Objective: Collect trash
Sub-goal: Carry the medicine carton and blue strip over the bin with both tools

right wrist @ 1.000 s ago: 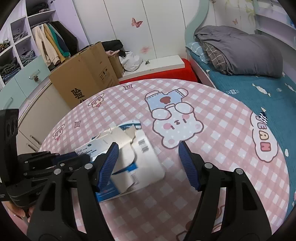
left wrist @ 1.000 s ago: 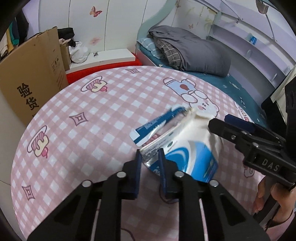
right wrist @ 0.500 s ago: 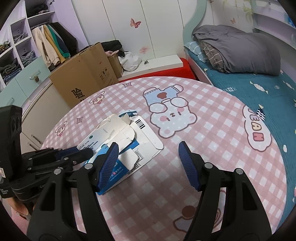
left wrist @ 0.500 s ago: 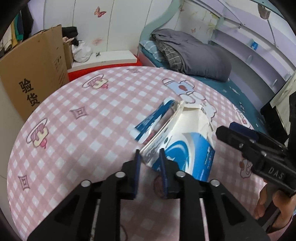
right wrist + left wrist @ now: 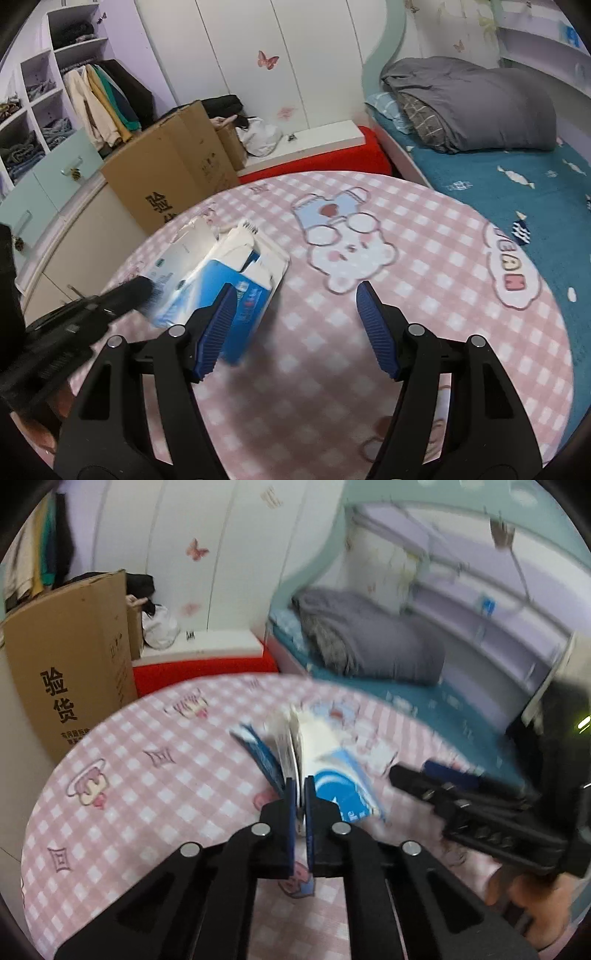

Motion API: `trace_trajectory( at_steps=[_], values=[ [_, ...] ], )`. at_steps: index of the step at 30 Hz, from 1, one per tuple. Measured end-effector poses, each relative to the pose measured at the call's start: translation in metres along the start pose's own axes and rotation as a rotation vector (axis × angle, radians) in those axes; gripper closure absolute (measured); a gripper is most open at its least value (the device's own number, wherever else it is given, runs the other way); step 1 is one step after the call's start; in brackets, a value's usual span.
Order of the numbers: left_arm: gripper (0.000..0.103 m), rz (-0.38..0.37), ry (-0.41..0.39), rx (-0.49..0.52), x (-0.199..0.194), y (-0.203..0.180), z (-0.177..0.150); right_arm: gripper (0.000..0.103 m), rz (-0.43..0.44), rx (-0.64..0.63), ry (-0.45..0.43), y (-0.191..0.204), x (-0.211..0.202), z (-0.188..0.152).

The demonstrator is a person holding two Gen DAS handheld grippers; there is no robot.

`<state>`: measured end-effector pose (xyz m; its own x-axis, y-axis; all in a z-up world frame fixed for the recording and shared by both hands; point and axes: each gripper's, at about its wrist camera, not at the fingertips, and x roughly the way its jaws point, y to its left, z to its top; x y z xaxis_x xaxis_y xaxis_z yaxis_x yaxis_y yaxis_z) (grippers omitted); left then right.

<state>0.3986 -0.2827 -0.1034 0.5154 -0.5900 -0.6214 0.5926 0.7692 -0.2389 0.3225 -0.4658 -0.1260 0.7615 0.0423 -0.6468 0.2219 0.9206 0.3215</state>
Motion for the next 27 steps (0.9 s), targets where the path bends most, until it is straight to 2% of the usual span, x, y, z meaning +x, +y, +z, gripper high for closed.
trace_trajectory(
  at_steps=[3,6,8,11,15,16,17,18,19,23,27],
  values=[
    [0.099,0.004,-0.077,-0.058,-0.025,0.012,0.003,0.036,0.03,-0.013,0.026,0.016,0.012,0.003],
    [0.099,0.065,-0.136,-0.106,-0.045,0.028,0.004,0.036,0.038,-0.052,0.075,0.036,0.033,0.003],
    [0.099,0.132,-0.16,-0.13,-0.055,0.04,0.002,0.036,0.04,-0.072,0.106,0.048,0.048,0.004],
    [0.099,0.197,-0.157,-0.151,-0.062,0.058,-0.003,0.038,0.032,-0.103,0.132,0.06,0.064,0.005],
    [0.099,0.263,-0.155,-0.177,-0.074,0.078,-0.013,0.055,-0.004,-0.152,0.175,0.075,0.086,0.003],
    [0.099,0.275,-0.157,-0.186,-0.078,0.084,-0.015,0.057,-0.034,-0.18,0.166,0.08,0.088,0.003],
    [0.099,0.279,-0.155,-0.195,-0.081,0.09,-0.017,0.063,-0.053,-0.195,0.165,0.082,0.089,0.002],
    [0.099,0.285,-0.158,-0.203,-0.083,0.094,-0.018,0.077,-0.074,-0.214,0.163,0.085,0.091,0.002],
    [0.099,0.292,-0.163,-0.211,-0.087,0.097,-0.019,0.085,-0.082,-0.221,0.164,0.087,0.092,0.002],
    [0.099,0.319,-0.174,-0.228,-0.1,0.11,-0.024,0.09,-0.062,-0.223,0.163,0.097,0.088,-0.003],
    [0.099,0.357,-0.186,-0.243,-0.118,0.119,-0.031,0.091,0.01,-0.253,0.151,0.137,0.072,-0.012]
  ],
)
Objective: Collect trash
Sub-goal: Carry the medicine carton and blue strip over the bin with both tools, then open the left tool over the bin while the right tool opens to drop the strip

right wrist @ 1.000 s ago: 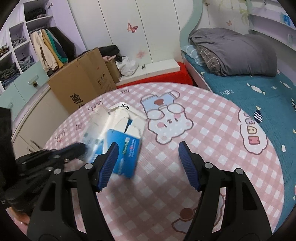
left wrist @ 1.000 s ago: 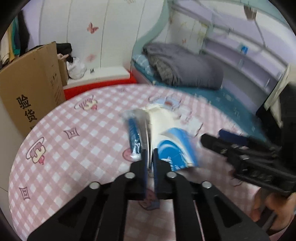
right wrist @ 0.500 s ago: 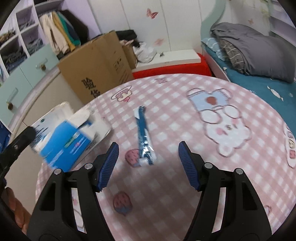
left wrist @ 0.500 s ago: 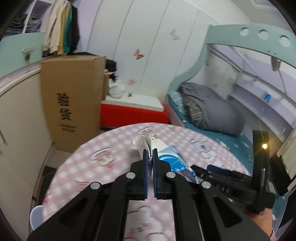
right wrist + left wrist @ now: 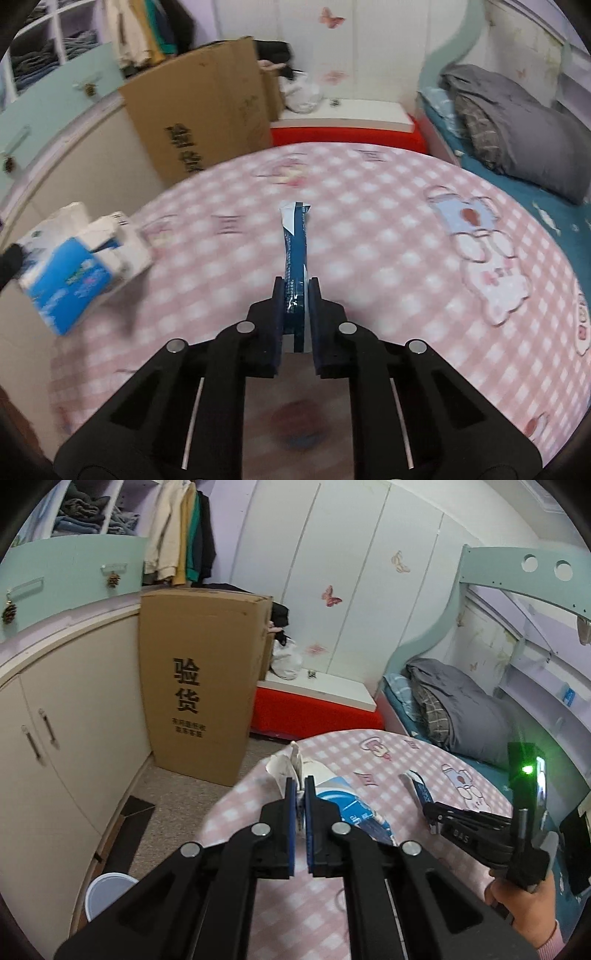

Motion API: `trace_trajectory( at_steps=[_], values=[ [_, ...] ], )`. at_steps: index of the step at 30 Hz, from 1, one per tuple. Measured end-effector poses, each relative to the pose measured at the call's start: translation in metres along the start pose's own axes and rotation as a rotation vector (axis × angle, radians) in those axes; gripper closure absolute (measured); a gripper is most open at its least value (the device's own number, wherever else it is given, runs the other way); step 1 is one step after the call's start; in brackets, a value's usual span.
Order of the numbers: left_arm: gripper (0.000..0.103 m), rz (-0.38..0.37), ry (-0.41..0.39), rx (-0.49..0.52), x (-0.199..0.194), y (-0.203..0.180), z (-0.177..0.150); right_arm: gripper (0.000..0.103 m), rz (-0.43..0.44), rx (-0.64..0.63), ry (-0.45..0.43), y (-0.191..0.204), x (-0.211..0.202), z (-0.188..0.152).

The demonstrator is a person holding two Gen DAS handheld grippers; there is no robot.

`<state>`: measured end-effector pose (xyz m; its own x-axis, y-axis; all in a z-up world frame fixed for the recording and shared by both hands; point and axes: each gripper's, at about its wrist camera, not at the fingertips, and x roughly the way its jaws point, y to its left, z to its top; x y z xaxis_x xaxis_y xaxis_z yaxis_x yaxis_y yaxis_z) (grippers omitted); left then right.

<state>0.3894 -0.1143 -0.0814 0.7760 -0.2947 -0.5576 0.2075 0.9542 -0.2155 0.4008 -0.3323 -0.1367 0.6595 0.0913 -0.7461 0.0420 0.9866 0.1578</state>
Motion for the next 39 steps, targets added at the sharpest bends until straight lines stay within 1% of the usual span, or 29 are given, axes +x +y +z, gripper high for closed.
trace_trajectory(
  at_steps=[4,9,12,16,21,24,26,30,34,35,37,38,39],
  values=[
    [0.099,0.027,-0.013,-0.004,-0.019,0.019,-0.002,0.091,0.098,-0.046,-0.016,0.053,-0.017,-0.001],
    [0.099,0.066,-0.027,-0.043,-0.046,0.057,-0.007,0.091,0.193,-0.119,-0.033,0.131,-0.033,-0.006],
    [0.099,0.098,-0.035,-0.079,-0.063,0.089,-0.012,0.091,0.244,-0.155,-0.023,0.176,-0.034,-0.012],
    [0.099,0.157,-0.038,-0.126,-0.084,0.138,-0.021,0.091,0.294,-0.208,0.004,0.234,-0.025,-0.025],
    [0.099,0.255,-0.015,-0.206,-0.102,0.21,-0.035,0.091,0.356,-0.262,0.062,0.302,-0.004,-0.044],
    [0.099,0.324,0.018,-0.244,-0.103,0.252,-0.046,0.091,0.374,-0.292,0.094,0.336,0.011,-0.055],
    [0.099,0.35,0.042,-0.27,-0.099,0.273,-0.053,0.091,0.382,-0.304,0.118,0.353,0.023,-0.06],
    [0.098,0.389,0.085,-0.299,-0.087,0.305,-0.064,0.091,0.382,-0.31,0.141,0.374,0.043,-0.071],
    [0.096,0.396,0.146,-0.328,-0.068,0.328,-0.071,0.091,0.371,-0.304,0.17,0.384,0.063,-0.08],
    [0.095,0.398,0.171,-0.34,-0.062,0.336,-0.074,0.091,0.368,-0.3,0.183,0.386,0.068,-0.083],
    [0.088,0.413,0.2,-0.355,-0.054,0.344,-0.079,0.091,0.366,-0.292,0.199,0.386,0.074,-0.087],
    [0.075,0.423,0.214,-0.361,-0.052,0.346,-0.082,0.091,0.364,-0.292,0.203,0.385,0.076,-0.088],
    [0.064,0.436,0.229,-0.371,-0.049,0.35,-0.085,0.091,0.364,-0.293,0.213,0.385,0.078,-0.09]
  ],
)
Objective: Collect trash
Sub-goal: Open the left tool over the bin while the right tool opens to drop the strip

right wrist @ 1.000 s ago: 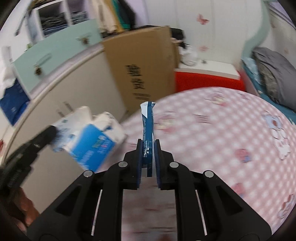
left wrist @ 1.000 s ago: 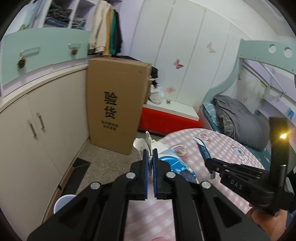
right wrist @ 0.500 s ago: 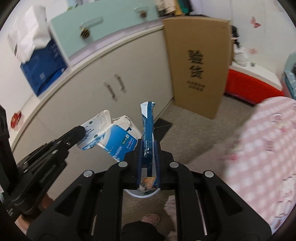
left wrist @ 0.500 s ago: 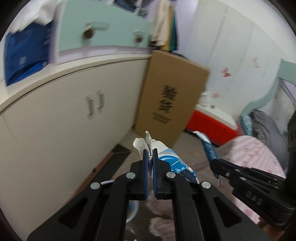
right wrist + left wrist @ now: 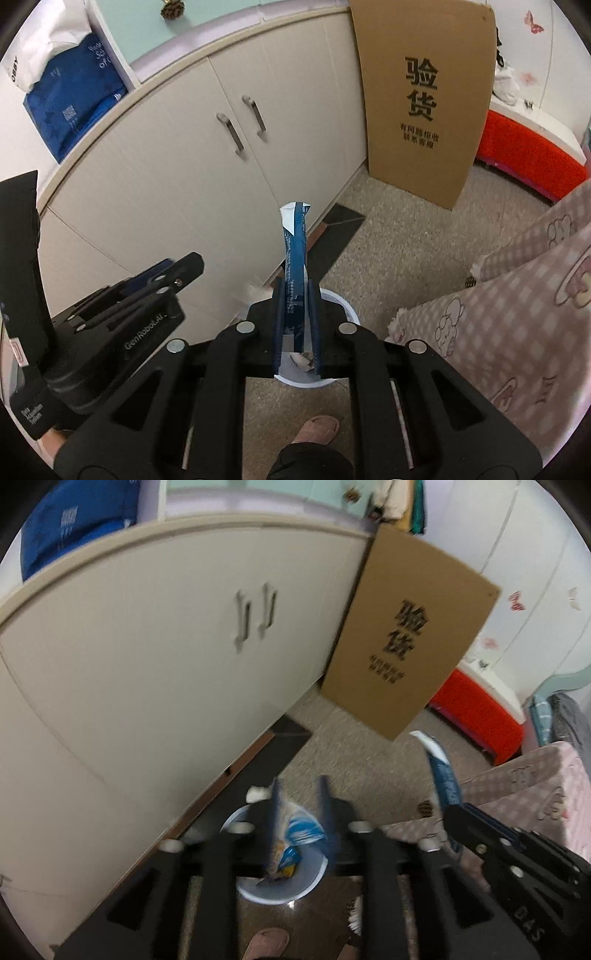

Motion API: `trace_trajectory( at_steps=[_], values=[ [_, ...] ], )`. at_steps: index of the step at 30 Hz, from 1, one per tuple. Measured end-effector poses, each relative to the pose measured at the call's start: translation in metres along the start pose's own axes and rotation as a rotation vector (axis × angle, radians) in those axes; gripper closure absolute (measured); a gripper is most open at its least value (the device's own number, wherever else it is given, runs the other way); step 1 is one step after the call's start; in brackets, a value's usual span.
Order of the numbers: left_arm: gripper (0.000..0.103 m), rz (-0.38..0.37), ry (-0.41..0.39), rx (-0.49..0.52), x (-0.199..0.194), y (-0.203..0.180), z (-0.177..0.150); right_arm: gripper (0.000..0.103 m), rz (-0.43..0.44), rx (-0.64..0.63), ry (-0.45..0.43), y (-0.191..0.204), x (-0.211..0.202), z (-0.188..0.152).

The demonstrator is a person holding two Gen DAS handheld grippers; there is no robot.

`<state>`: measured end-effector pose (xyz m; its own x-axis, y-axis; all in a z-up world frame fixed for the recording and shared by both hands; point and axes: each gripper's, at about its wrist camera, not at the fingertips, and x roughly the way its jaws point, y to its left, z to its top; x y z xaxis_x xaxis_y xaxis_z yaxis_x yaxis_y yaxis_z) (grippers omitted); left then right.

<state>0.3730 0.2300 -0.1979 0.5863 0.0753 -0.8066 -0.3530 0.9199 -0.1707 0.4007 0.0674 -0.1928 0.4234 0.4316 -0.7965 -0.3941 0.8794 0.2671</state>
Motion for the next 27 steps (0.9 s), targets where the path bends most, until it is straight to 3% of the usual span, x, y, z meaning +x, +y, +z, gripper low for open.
trace_trajectory(
  at_steps=[22,25,26,27],
  values=[
    [0.048,0.123,0.003,-0.114,-0.013,0.05,-0.006,0.087,0.059,-0.055,-0.013,0.04,0.019,0.0],
    [0.046,0.137,-0.001,-0.123,-0.017,0.054,-0.005,0.074,0.062,-0.046,-0.017,0.041,0.022,-0.001],
    [0.045,0.14,-0.002,-0.125,-0.018,0.056,-0.004,0.062,0.059,-0.045,-0.018,0.041,0.02,-0.001],
    [0.044,0.143,-0.002,-0.128,-0.02,0.057,-0.004,0.056,0.053,-0.045,-0.025,0.041,0.018,-0.002]
  ],
)
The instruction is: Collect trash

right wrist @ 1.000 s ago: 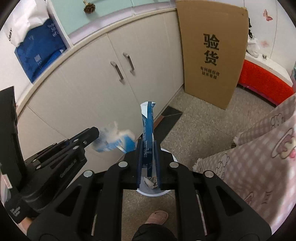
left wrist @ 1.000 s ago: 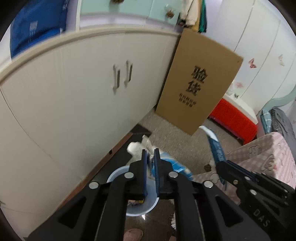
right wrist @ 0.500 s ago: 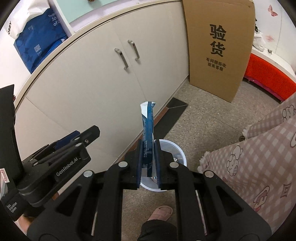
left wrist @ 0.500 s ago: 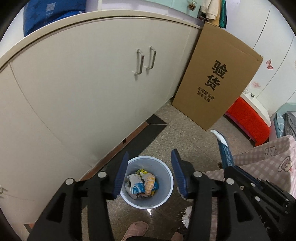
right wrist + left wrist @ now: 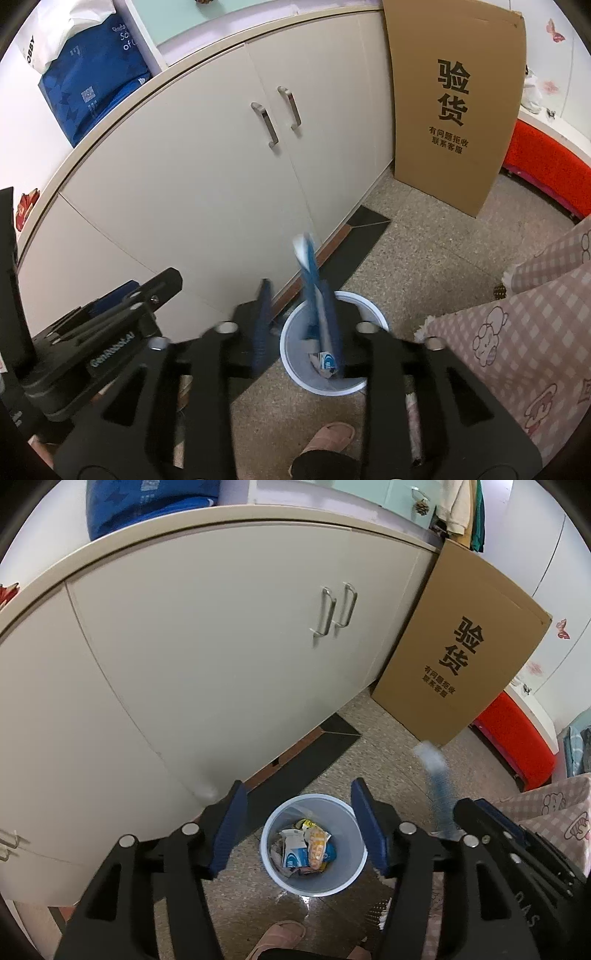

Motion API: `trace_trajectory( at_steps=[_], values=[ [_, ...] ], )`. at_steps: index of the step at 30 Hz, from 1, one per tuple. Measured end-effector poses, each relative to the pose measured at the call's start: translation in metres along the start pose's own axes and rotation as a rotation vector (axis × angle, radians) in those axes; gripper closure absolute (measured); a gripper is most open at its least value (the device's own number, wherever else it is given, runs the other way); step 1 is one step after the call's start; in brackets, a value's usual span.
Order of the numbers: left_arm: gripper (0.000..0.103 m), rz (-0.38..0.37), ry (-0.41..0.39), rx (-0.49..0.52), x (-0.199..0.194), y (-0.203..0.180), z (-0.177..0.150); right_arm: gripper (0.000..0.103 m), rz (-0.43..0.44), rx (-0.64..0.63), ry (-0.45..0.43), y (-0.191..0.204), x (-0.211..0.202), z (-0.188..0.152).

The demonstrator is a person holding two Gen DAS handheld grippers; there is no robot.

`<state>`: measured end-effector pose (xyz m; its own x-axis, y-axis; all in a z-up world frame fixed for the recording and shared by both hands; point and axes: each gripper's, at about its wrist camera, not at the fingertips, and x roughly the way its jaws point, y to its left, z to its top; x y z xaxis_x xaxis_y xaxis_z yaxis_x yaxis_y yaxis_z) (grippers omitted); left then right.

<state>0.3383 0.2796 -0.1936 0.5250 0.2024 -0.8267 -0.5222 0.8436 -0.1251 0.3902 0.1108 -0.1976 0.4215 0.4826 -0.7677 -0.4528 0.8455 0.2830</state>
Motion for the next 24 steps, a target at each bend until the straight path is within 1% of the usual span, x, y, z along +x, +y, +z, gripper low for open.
trace_trajectory(
  at_steps=[5,8,10,13,17,19,20,23,24],
  values=[
    [0.043,-0.005,-0.009,0.011,-0.014,-0.003,-0.001,0.056,-0.016,0.007,-0.028,-0.001,-0.025,-0.006],
    [0.042,-0.016,-0.023,0.028,-0.027,-0.01,-0.003,0.053,-0.053,0.003,-0.069,-0.003,-0.056,-0.01],
    [0.04,-0.015,-0.048,0.043,-0.045,-0.017,-0.006,0.051,-0.073,0.01,-0.114,-0.006,-0.084,-0.017],
    [0.036,-0.045,-0.109,0.08,-0.082,-0.032,-0.014,0.048,-0.109,0.035,-0.183,-0.012,-0.13,-0.031],
    [0.03,-0.087,-0.196,0.142,-0.133,-0.055,-0.032,0.042,-0.177,0.07,-0.292,-0.018,-0.2,-0.057],
    [0.029,-0.113,-0.246,0.182,-0.164,-0.068,-0.047,0.04,-0.207,0.08,-0.331,-0.02,-0.227,-0.07],
    [0.028,-0.124,-0.262,0.196,-0.175,-0.072,-0.054,0.04,-0.223,0.083,-0.359,-0.021,-0.245,-0.08],
    [0.025,-0.173,-0.321,0.241,-0.217,-0.085,-0.081,0.036,-0.264,0.094,-0.408,-0.023,-0.28,-0.099],
    [0.025,-0.184,-0.333,0.251,-0.227,-0.089,-0.088,0.036,-0.281,0.096,-0.436,-0.024,-0.296,-0.111]
  ],
)
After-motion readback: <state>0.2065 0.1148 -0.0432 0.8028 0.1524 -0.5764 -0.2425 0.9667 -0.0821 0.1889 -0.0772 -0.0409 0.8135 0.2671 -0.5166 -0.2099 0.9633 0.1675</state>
